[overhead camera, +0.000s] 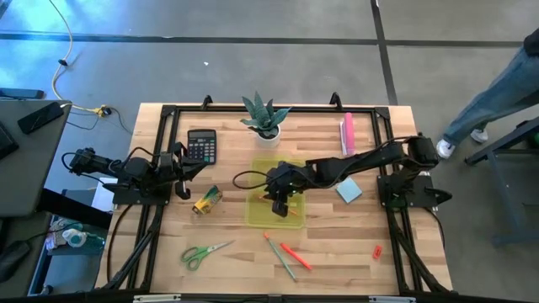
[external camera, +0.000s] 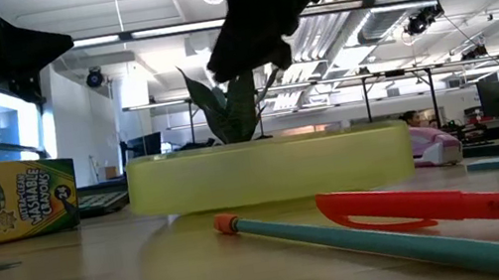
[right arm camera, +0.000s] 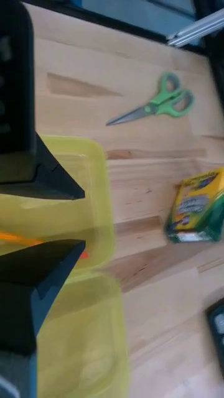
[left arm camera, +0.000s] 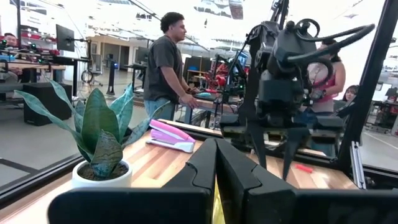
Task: Pack school essentials
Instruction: Put the scissors into the yellow box
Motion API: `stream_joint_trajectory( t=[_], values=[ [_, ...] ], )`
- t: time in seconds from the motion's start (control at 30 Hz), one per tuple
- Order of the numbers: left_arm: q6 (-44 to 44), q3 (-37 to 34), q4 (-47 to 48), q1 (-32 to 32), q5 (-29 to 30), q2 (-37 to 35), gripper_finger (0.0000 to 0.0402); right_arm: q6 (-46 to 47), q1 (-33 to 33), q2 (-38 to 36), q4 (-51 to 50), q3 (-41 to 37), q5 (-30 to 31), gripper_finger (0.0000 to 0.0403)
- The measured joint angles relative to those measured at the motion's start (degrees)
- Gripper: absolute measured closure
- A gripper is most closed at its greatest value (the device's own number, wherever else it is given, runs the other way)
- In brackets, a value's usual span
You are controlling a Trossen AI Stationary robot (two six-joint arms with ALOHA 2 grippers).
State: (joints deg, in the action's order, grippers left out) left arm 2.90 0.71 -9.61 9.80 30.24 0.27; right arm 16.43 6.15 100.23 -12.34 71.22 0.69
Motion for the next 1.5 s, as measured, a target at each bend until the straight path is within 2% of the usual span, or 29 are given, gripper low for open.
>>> stream_joint_trajectory(
  t=[0.13,0.23,0.57,0.7,0.97,1.2,1.37,1.5],
  values=[
    [-0.1,0.0,1.3,0.0,-0.2,0.4,0.0394,-0.7,-0.2,-3.5,-3.5,0.0,2.2,0.0297],
    [-1.1,0.0,2.0,0.0,-0.2,0.7,0.0374,-1.5,0.3,-6.4,-6.4,0.0,6.0,0.0297],
    [-1.9,0.0,2.2,0.0,0.1,1.1,0.0249,-3.5,6.1,-14.7,-17.1,0.0,27.3,0.0297],
    [-0.6,0.0,2.1,0.0,0.0,1.1,0.0222,-2.0,7.7,-16.2,-22.8,0.0,32.5,0.0297],
    [7.3,0.0,1.3,0.0,-3.1,1.1,0.0216,6.1,8.6,-20.8,-22.3,-10.2,34.9,0.0297],
    [7.7,0.2,-7.1,0.0,-8.7,2.3,0.0216,9.5,8.7,-26.2,-18.4,-18.7,34.9,0.0297],
    [7.3,4.2,-6.8,0.0,-7.7,5.6,0.0216,11.2,8.9,-31.7,-16.6,-20.8,38.8,0.0297],
    [5.4,10.2,-4.0,0.0,-6.7,10.0,0.0216,13.2,9.5,-35.1,-16.8,-21.5,43.5,0.0297]
  ],
)
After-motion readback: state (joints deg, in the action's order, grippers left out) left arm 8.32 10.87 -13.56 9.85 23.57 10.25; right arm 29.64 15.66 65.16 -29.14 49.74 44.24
